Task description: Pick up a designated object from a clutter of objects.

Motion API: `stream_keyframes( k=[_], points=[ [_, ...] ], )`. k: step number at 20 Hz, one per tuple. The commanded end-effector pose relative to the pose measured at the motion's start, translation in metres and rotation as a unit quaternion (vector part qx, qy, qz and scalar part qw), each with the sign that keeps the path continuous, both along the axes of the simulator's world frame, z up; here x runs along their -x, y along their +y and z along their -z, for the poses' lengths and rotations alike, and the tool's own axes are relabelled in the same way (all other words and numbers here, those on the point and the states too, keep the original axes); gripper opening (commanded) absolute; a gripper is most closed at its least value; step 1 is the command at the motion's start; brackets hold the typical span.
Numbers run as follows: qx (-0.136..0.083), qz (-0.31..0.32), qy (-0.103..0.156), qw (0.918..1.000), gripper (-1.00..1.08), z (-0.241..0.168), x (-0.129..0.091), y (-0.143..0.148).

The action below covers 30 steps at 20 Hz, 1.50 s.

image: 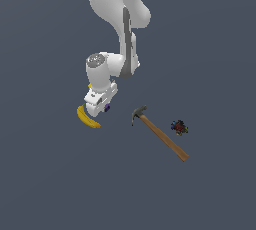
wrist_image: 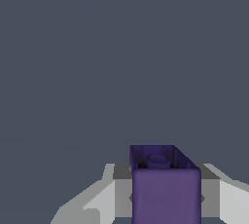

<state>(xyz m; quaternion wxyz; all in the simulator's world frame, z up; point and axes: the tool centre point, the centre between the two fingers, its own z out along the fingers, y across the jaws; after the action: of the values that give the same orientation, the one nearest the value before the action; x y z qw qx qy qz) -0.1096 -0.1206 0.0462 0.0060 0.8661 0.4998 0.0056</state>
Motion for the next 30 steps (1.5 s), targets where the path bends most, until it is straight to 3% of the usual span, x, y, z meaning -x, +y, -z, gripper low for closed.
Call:
stream_keyframes(
  k=[1,30],
  points=[
    [0.000,0.000,0.000,1.0000,-1.00,-0.013,-0.003,0.008],
    [-0.002,0.002,0.005,1.0000,-1.00,-0.255,-0.071,0.162]
  ],
)
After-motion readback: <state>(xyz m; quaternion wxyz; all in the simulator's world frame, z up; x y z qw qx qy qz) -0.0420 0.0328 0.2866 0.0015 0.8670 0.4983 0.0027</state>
